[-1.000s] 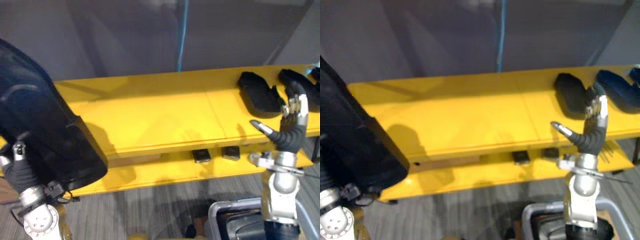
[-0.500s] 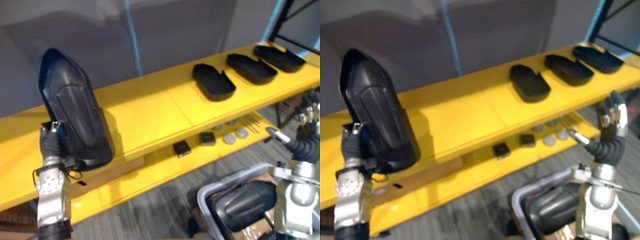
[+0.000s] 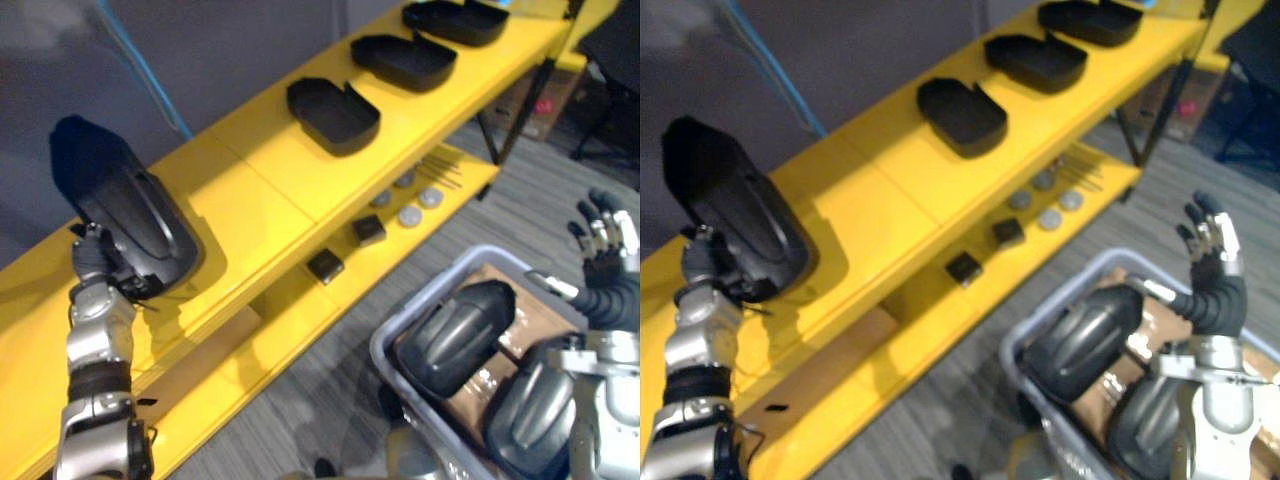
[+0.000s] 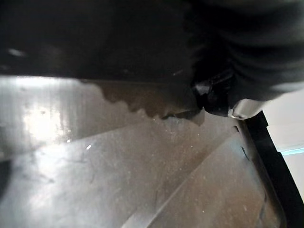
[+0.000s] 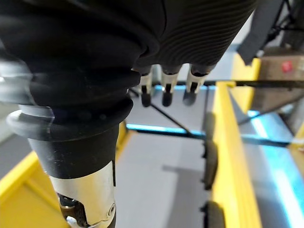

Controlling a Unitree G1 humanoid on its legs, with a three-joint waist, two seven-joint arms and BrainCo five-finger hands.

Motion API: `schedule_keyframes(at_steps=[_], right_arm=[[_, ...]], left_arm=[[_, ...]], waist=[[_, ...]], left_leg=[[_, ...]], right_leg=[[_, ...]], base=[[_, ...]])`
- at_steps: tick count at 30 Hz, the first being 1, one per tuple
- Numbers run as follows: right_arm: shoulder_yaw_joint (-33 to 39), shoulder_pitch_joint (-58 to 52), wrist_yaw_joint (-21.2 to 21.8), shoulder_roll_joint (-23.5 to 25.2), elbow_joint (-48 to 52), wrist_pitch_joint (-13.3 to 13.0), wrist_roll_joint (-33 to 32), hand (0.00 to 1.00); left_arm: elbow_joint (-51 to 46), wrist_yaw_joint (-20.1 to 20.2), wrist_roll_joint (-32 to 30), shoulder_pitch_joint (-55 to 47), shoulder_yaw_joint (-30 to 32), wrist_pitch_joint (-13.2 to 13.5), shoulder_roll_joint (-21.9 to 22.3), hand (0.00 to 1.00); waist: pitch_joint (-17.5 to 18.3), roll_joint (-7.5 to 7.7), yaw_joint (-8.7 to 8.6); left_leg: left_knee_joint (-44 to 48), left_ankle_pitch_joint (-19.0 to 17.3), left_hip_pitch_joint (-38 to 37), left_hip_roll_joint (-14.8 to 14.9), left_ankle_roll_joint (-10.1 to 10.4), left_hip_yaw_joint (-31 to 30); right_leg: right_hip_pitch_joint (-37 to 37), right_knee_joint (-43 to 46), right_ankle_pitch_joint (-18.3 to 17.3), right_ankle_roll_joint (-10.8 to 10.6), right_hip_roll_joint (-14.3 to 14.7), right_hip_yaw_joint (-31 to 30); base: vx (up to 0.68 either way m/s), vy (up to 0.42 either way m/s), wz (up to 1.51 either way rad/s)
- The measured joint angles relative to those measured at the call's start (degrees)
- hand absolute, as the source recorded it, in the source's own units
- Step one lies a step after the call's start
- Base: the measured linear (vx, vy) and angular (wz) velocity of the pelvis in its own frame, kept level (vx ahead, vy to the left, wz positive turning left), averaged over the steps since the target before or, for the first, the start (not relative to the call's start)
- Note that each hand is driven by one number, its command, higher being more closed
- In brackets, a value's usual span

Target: Walk over and take plastic housings, then place them on the shelf

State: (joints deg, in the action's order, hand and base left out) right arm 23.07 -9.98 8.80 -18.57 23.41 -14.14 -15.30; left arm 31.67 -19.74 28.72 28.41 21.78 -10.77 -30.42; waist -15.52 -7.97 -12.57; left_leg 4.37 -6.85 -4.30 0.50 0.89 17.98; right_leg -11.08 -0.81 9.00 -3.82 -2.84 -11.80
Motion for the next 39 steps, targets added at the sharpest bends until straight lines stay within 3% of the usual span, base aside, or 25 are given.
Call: schedule_keyframes(at_steps=[8, 13, 18, 19, 23, 29, 36, 39], right_arm=[[-3.23, -0.92, -2.32, -2.26, 5.86, 2.52, -2.03, 0.0], [-6.36, -1.87, -4.4, -2.37, 7.82, 2.84, -2.07, 0.0], [-7.7, -2.84, -6.34, -3.25, 7.83, 2.85, -2.5, 0.0], [-7.7, -2.95, -6.46, -3.61, 7.83, 2.85, -2.78, 0.0], [-8.06, -2.76, -6.46, -4.85, 7.79, 2.84, -4.78, 0.0], [-8.69, -2.9, -6.46, -5.96, 7.79, 2.82, -5.38, 0.0], [-9.0, -4.52, -6.31, -5.98, 7.7, 2.6, -6.39, 0.0], [-9.43, -5.72, -6.17, -5.9, 7.65, 2.56, -6.4, 0.0]], left_arm=[[1.82, -2.64, -0.3, 3.49, 4.7, -4.28, -1.06, 1.0], [3.15, -2.66, -1.9, 4.27, 4.68, -7.53, -1.85, 1.0], [3.95, -3.99, -2.93, 5.23, 4.62, -7.58, -2.96, 1.0], [3.98, -4.12, -2.93, 5.72, 4.57, -7.6, -2.95, 0.0], [3.97, -4.31, -6.51, 8.25, 4.36, -8.4, -3.08, 0.0], [3.97, -4.27, -6.82, 9.4, 2.02, -9.59, -4.13, 0.0], [3.95, -5.71, -6.02, 9.56, 1.86, -9.27, -4.4, 0.0], [3.46, -6.43, -6.08, 9.36, 1.99, -8.65, -6.57, 0.0]], waist=[[-3.4, 0.71, -0.72], [-5.23, 2.53, -0.73], [-5.99, 2.61, -0.7], [-6.32, 2.64, -0.69], [-6.98, 2.39, -0.58], [-7.01, 2.37, -0.63], [-7.0, 2.36, -0.64], [-6.99, 2.35, -0.68]], left_leg=[[0.26, 0.45, 2.39, -0.4, -0.31, 1.76], [0.25, 0.41, 2.39, -0.72, -0.32, 3.19], [0.18, 0.18, 2.59, -0.85, -0.32, 3.54], [0.2, 0.11, 2.6, -0.82, -0.27, 3.63], [0.55, -0.47, 3.83, -0.55, 0.45, 4.6], [2.23, -0.89, 4.02, -0.01, 0.34, 4.61], [2.25, -0.89, 3.01, 0.14, 0.35, 4.47], [2.12, -0.91, 2.11, 0.26, 0.36, 4.23]], right_leg=[[-4.21, 2.43, -0.01, -0.02, 0.09, -1.25], [-5.17, 3.25, -0.13, -0.04, -0.13, -1.37], [-6.02, 4.56, -0.19, -0.07, -0.15, -1.32], [-6.06, 4.67, -0.2, -0.08, -0.12, -1.32], [-7.83, 5.73, -0.3, -0.09, 0.08, -1.29], [-7.69, 6.51, -0.74, 0.03, 0.4, -1.28], [-6.4, 6.45, -0.78, 0.08, 0.4, -0.88], [-5.19, 6.1, -0.79, 0.11, 0.39, -0.49]], base=[[-0.04, -0.015, -0.08], [-0.03, 0.013, -0.07], [0.0, 0.001, -0.01], [0.0, 0.0, 0.0], [0.0, 0.0, 0.0], [0.0, 0.0, 0.0], [0.0, 0.0, 0.0], [-0.01, 0.0, 0.03]])
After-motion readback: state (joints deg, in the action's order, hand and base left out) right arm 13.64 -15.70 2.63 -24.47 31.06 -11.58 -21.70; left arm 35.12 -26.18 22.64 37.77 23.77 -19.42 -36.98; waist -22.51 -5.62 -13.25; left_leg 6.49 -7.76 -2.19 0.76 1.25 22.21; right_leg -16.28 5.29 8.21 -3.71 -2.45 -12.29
